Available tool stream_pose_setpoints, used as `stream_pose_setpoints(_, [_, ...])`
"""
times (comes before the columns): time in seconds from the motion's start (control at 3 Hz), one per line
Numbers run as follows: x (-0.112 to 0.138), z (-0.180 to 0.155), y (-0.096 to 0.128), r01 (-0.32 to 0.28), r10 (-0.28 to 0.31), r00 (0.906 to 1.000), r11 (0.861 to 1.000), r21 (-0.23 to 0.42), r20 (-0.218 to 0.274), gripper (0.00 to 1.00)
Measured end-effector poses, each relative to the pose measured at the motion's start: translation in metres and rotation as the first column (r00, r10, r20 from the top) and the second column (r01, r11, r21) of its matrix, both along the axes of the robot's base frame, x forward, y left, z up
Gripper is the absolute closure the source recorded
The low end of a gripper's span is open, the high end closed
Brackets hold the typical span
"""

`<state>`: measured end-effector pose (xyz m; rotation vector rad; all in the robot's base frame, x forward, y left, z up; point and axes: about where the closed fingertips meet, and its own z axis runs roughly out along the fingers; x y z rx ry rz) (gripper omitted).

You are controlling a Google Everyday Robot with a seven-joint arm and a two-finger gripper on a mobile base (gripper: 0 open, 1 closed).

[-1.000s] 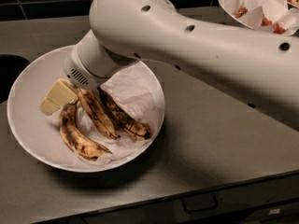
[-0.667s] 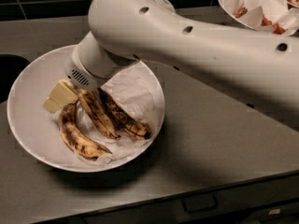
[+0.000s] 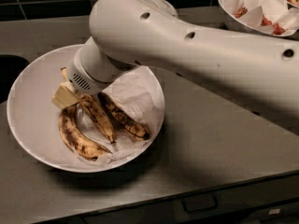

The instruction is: Pick banana from white bowl

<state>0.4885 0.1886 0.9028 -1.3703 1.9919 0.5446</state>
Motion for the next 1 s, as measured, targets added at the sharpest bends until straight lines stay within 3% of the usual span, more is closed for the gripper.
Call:
stream_pose_setpoints(0.67, [-0.0022,0.0,-0.0031,0.013,-0.013,0.9999,1.0,0.001,0.006,0.94])
stream_pose_setpoints(1.0, [-0.0022,0.0,-0.0031,0.013,-0.013,0.9999,1.0,0.001,0.006,1.0])
